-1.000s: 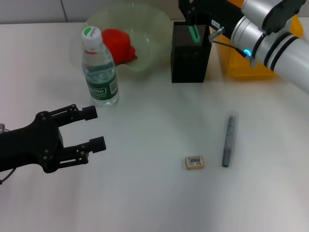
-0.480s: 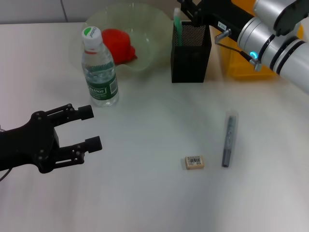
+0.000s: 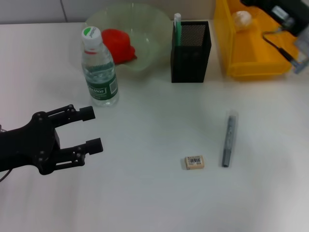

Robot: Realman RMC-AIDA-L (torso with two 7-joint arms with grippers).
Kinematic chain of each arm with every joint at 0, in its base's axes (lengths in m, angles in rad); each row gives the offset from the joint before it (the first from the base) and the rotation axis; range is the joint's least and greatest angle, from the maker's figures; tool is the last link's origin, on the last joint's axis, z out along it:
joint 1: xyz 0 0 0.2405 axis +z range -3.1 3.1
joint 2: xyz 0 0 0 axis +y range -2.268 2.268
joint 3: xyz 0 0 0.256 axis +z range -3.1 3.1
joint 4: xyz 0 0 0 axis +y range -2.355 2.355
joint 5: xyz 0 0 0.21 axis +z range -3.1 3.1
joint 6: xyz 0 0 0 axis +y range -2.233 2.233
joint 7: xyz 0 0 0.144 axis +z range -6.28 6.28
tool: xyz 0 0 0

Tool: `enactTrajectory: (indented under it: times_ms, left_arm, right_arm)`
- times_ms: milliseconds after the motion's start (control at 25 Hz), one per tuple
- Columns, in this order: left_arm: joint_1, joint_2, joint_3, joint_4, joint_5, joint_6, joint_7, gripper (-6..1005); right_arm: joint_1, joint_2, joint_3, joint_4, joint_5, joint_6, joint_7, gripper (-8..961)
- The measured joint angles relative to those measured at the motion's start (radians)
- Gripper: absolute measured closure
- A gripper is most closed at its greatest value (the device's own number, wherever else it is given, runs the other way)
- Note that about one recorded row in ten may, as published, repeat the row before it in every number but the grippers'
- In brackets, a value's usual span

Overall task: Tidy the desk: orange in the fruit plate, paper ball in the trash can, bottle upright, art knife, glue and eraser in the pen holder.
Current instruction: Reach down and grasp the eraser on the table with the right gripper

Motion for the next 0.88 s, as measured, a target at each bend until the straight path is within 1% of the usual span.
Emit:
enactTrajectory:
  times_ms: [80, 120, 160, 200, 240, 320, 360, 400, 440, 520, 560, 600, 640, 760, 800, 880]
  left_arm:
    - [-0.001, 0.000, 0.000, 0.001, 0.001, 0.000, 0.001, 213]
    - [-0.003, 0.000, 0.000, 0.001, 0.003, -0.001, 0.002, 213]
    - [-0.005, 0.000, 0.001, 0.001, 0.005, -0.002, 0.002, 213]
    - [-0.005, 0.000, 0.001, 0.001, 0.006, -0.003, 0.003, 213]
    - [-0.006, 0.000, 0.002, 0.002, 0.007, -0.004, 0.004, 213]
    - [-0.008, 0.000, 0.004, 0.002, 0.009, -0.006, 0.005, 213]
    - [-0.012, 0.000, 0.005, 0.002, 0.013, -0.007, 0.005, 213]
    - [-0.017, 0.000, 0.006, 0.003, 0.020, -0.009, 0.002, 213]
    - [-0.017, 0.000, 0.006, 0.003, 0.020, -0.009, 0.002, 213]
    - [-0.020, 0.001, 0.006, 0.004, 0.027, -0.012, -0.004, 213]
    - [-0.021, 0.001, 0.006, 0.004, 0.028, -0.014, -0.006, 213]
    - [-0.022, 0.002, 0.006, 0.004, 0.029, -0.018, -0.010, 213]
    - [-0.022, 0.002, 0.006, 0.004, 0.029, -0.018, -0.010, 213]
    - [-0.023, 0.001, 0.002, 0.004, 0.030, -0.024, -0.013, 213]
    - [-0.025, 0.001, 0.002, 0.004, 0.030, -0.024, -0.013, 213]
    - [-0.028, -0.002, 0.001, 0.004, 0.030, -0.026, -0.015, 213]
  right_arm:
    - [-0.050, -0.018, -0.037, -0.117, -0.068, -0.063, 0.121, 309]
    - [-0.070, -0.040, -0.042, -0.204, -0.188, -0.123, 0.223, 301]
    - [-0.070, -0.040, -0.042, -0.204, -0.188, -0.123, 0.223, 301]
    - [-0.069, -0.064, -0.040, -0.273, -0.350, -0.184, 0.310, 301]
    - [-0.069, -0.064, -0.040, -0.273, -0.350, -0.184, 0.310, 301]
    - [-0.051, -0.082, -0.039, -0.333, -0.524, -0.228, 0.364, 301]
    - [-0.038, -0.087, -0.039, -0.353, -0.605, -0.243, 0.386, 301]
    - [0.000, -0.091, -0.044, -0.385, -0.775, -0.270, 0.437, 301]
    - [0.000, -0.091, -0.044, -0.385, -0.775, -0.270, 0.437, 301]
    - [0.039, -0.087, -0.049, -0.404, -0.913, -0.291, 0.480, 301]
    - [0.056, -0.080, -0.051, -0.414, -0.983, -0.298, 0.498, 301]
    - [0.081, -0.059, -0.053, -0.438, -1.101, -0.302, 0.523, 301]
    - [0.081, -0.059, -0.053, -0.438, -1.101, -0.302, 0.523, 302]
    - [0.096, -0.009, -0.057, -0.501, -1.264, -0.305, 0.531, 302]
    - [0.098, 0.003, -0.065, -0.518, -1.296, -0.305, 0.531, 302]
    - [0.099, 0.012, -0.095, -0.532, -1.326, -0.298, 0.529, 302]
